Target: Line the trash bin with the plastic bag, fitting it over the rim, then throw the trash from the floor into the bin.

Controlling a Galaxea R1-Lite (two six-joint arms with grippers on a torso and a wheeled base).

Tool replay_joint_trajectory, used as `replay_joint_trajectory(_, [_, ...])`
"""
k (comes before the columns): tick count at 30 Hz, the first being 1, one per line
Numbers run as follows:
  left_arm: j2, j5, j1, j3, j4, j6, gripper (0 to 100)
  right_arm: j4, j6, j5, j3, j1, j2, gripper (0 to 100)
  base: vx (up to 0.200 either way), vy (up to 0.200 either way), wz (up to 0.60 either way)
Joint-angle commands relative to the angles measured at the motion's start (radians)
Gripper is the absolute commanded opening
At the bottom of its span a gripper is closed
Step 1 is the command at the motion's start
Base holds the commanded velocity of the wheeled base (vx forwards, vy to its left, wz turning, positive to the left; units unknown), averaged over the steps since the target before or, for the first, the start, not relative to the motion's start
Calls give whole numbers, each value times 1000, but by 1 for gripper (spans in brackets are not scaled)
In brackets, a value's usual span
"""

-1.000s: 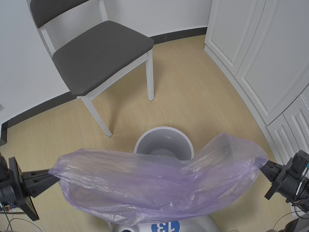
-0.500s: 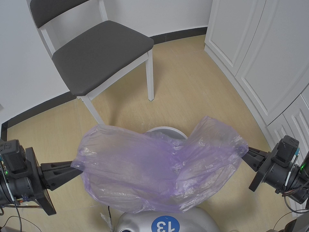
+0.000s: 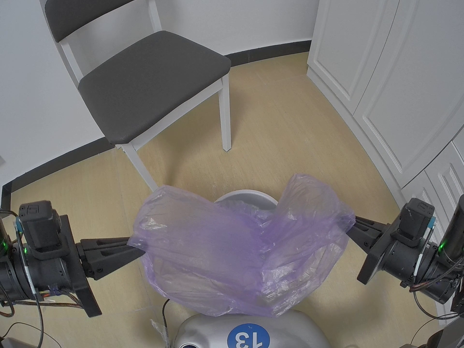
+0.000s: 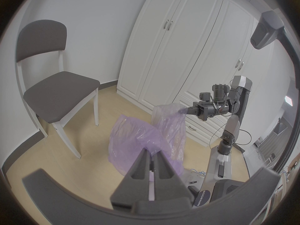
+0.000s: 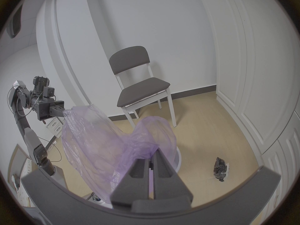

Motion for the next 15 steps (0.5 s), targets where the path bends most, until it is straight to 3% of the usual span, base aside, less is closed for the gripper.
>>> replay_joint_trajectory(1, [39,1,-8,1,-28,-2,0,-10,0,-1,-12,11,46,0,0,0,0])
replay_joint_trajectory(15, [77,7,-28,-4,-60,2,0,-71,-1,-1,-25,47,108,0,0,0,0])
